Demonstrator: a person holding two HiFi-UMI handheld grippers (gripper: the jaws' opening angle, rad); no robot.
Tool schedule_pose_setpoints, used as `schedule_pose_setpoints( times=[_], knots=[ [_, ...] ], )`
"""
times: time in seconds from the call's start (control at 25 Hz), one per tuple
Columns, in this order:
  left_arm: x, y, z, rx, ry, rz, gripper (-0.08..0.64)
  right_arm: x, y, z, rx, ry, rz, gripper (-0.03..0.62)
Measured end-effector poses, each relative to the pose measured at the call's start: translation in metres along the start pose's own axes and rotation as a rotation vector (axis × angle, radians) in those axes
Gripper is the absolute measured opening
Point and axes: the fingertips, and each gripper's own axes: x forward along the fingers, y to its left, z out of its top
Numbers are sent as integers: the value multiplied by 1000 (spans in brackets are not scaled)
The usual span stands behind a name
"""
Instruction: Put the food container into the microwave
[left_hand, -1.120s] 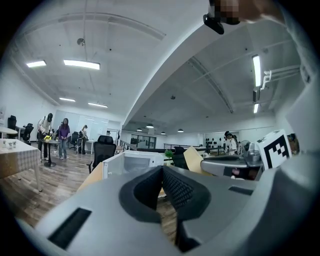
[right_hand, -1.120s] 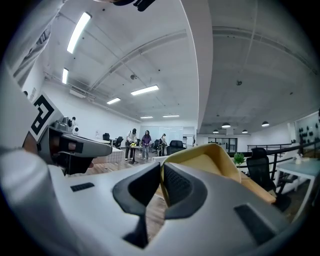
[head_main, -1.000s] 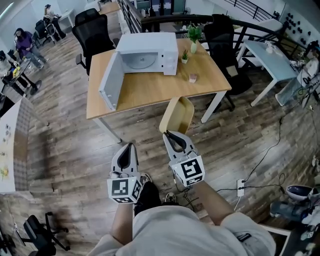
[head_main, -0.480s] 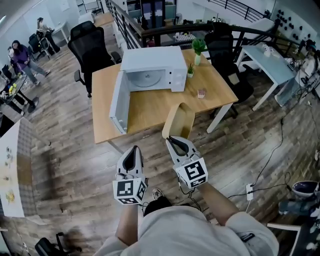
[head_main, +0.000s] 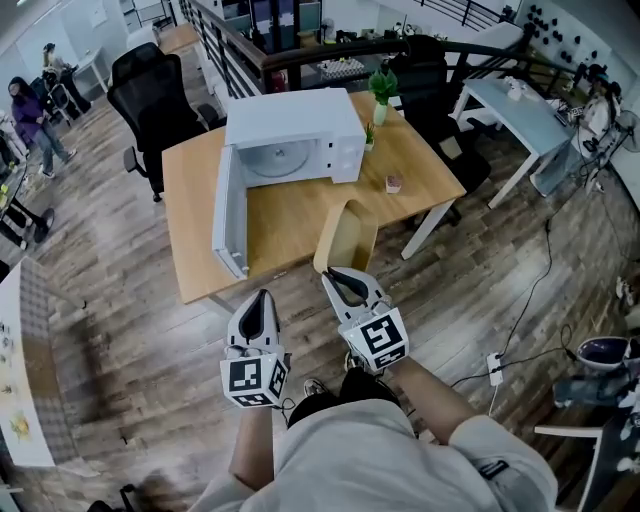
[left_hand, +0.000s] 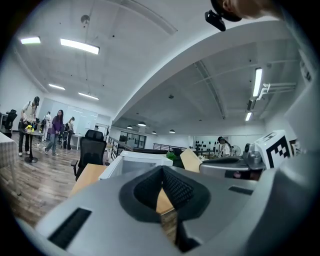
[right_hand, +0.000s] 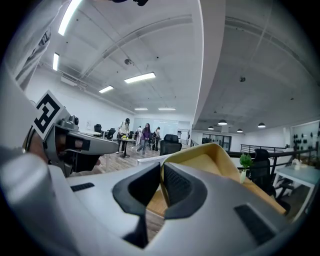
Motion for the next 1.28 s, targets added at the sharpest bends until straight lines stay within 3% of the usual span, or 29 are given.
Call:
schedule_pose_setpoints(
  times=[0.32,0.72,1.28],
  knots=[
    [43,9,0,-2,5,-4,12,30,-30,-4,-4,4,-8,28],
    [127,18,-3,2,23,34,12,86,-93,-15,-3,10,45,28],
    [208,32,-17,23,103,175,12,161,-140,-37,7,36,270,28]
  ],
)
